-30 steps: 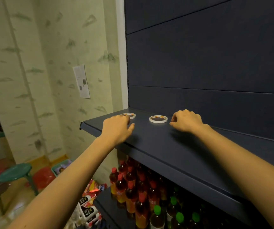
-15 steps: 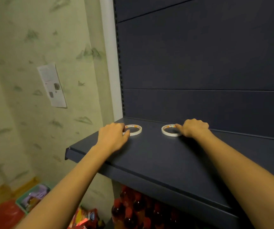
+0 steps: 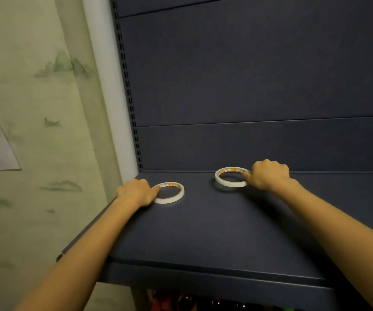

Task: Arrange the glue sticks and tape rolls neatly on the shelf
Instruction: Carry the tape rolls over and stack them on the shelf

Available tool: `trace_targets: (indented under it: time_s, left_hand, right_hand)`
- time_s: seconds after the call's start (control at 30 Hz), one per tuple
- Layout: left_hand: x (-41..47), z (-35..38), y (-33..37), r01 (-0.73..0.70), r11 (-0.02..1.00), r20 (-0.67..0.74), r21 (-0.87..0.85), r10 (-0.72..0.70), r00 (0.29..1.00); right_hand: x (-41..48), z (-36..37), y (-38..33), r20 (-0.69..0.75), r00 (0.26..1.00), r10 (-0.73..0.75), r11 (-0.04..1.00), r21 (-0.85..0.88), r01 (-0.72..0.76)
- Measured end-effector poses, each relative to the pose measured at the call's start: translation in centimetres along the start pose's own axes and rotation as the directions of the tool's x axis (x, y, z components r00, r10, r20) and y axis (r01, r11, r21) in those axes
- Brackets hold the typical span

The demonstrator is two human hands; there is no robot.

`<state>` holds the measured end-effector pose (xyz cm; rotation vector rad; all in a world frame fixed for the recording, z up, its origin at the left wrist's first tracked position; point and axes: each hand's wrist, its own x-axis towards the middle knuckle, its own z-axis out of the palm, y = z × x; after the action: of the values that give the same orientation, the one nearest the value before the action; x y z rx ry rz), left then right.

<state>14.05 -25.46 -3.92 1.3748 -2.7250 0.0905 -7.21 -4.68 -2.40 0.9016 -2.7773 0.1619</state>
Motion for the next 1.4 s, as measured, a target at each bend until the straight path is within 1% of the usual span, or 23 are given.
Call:
trace_targets:
  time_s: [0.03, 0.1, 0.23, 0.37, 0.47, 0.6, 0.8, 1.03, 1.3, 1.4]
  left_hand:
    - [0.5, 0.2, 0.2, -0.008, 1.0, 0.029, -0.009, 0.009, 1.0]
    - [1.3, 0.6, 0.6, -0.035, 0.998, 0.037, -0.047, 0.037, 0.999]
    - [2.3, 0.1, 1.9, -0.115, 0.988, 0.003, -0.107, 0.116, 0.993]
    - [1.9, -1.1, 5.9, -0.221, 0.963, -0.067, -0.155, 0.213, 0.975]
    - [0.7, -2.0, 10.5, -0.313, 0.93, -0.099, -0.193, 0.299, 0.949]
    - [-2.1, -3.2, 17.7, -0.438, 0.873, -0.147, -0.215, 0.415, 0.898]
    - [-8.7, -4.6, 28.5, -0.579, 0.782, -0.212, -0.23, 0.541, 0.814]
    - [-18.2, -5.6, 40.6, -0.692, 0.669, -0.259, -0.272, 0.641, 0.722]
    - [-26.9, -6.6, 51.6, -0.756, 0.587, -0.316, -0.288, 0.687, 0.654]
    - [-29.4, -7.5, 55.5, -0.785, 0.562, -0.338, -0.262, 0.708, 0.62]
  right_hand:
    - [-0.4, -0.1, 0.4, -0.017, 1.0, 0.008, 1.0, 0.001, -0.008]
    - [-1.2, -0.4, 1.3, -0.041, 0.999, 0.026, 1.0, 0.007, -0.026]
    - [-2.9, -1.1, 4.0, -0.055, 0.993, 0.1, 0.995, 0.03, -0.099]
    - [-5.0, -2.2, 7.6, -0.087, 0.981, 0.171, 0.985, 0.027, -0.169]
    - [-6.8, -3.4, 11.2, -0.126, 0.964, 0.235, 0.972, 0.013, -0.235]
    - [-9.9, -4.8, 17.2, -0.164, 0.938, 0.306, 0.949, -0.022, -0.313]
    - [-15.5, -6.9, 27.7, -0.198, 0.889, 0.412, 0.899, -0.072, -0.432]
    - [-22.2, -8.7, 40.3, -0.227, 0.857, 0.463, 0.862, -0.109, -0.495]
    - [-28.2, -10.3, 52.0, -0.255, 0.823, 0.507, 0.828, -0.119, -0.547]
    - [-30.4, -11.3, 56.1, -0.275, 0.805, 0.526, 0.812, -0.12, -0.571]
